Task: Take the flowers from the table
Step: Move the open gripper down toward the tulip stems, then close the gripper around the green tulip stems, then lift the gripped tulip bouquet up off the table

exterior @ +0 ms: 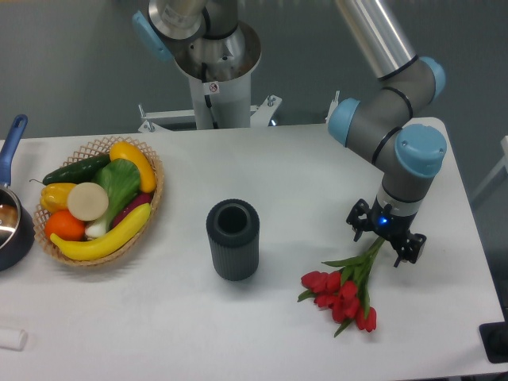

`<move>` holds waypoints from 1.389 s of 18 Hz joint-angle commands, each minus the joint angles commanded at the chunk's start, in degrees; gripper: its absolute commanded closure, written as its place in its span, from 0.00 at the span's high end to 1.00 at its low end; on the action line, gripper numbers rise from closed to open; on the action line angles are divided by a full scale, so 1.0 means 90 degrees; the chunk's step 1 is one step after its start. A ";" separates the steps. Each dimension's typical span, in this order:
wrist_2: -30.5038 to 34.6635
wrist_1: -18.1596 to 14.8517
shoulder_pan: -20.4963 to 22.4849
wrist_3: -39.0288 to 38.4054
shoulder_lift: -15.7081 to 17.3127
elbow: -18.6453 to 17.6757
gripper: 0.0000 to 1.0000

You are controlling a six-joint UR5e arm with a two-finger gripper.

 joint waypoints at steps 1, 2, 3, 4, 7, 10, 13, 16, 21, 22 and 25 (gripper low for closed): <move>0.0000 0.0010 -0.0010 0.0010 0.0000 -0.0039 1.00; 0.0000 0.0010 -0.0010 0.0010 0.0000 -0.0030 0.99; 0.0000 0.0010 -0.0010 0.0010 0.0000 -0.0020 0.95; 0.0010 0.0010 -0.0010 0.0000 0.0000 -0.0030 0.86; 0.0010 0.0010 -0.0020 0.0000 0.0000 -0.0010 0.63; 0.0000 0.0000 -0.0010 -0.0029 0.0010 0.0009 0.43; 0.0000 -0.0010 -0.0010 -0.0068 0.0010 0.0039 0.25; 0.0000 -0.0010 -0.0010 -0.0068 0.0020 0.0077 0.06; -0.0078 -0.0020 0.0010 -0.0068 0.0175 0.0253 0.07; -0.0165 -0.0020 0.0019 -0.0078 0.0243 0.0283 0.07; -0.0895 -0.0010 0.0058 -0.0224 0.0439 0.0341 0.07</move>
